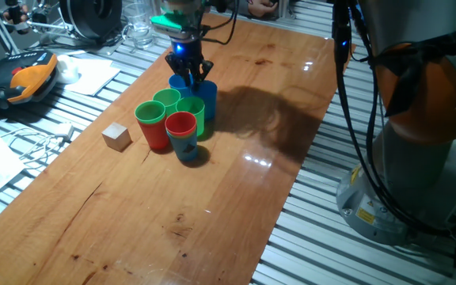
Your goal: Stack the cups
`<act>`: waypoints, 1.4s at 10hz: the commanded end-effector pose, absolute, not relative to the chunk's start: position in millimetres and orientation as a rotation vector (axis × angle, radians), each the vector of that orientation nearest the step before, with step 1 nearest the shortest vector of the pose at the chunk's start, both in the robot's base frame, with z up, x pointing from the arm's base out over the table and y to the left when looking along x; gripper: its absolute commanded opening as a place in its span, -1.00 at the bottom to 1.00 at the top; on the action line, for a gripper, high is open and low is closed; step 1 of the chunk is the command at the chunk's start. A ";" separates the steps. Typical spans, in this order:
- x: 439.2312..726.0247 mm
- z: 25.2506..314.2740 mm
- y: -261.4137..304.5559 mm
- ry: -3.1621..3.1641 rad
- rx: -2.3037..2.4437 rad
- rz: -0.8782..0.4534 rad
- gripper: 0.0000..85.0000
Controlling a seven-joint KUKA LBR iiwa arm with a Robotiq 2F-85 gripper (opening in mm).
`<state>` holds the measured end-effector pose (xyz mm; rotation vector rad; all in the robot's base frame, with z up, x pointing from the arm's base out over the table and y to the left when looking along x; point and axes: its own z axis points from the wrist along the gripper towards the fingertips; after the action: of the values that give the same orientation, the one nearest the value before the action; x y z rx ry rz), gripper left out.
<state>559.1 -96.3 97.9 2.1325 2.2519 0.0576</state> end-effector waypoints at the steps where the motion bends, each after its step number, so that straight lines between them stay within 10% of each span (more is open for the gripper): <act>1: 559.2 99.2 -96.5 2.261 2.129 0.065 -1.00; 14: 563.7 132.6 -106.1 2.533 2.033 0.020 -1.00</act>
<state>563.6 -106.1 132.7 2.0382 2.5299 0.0223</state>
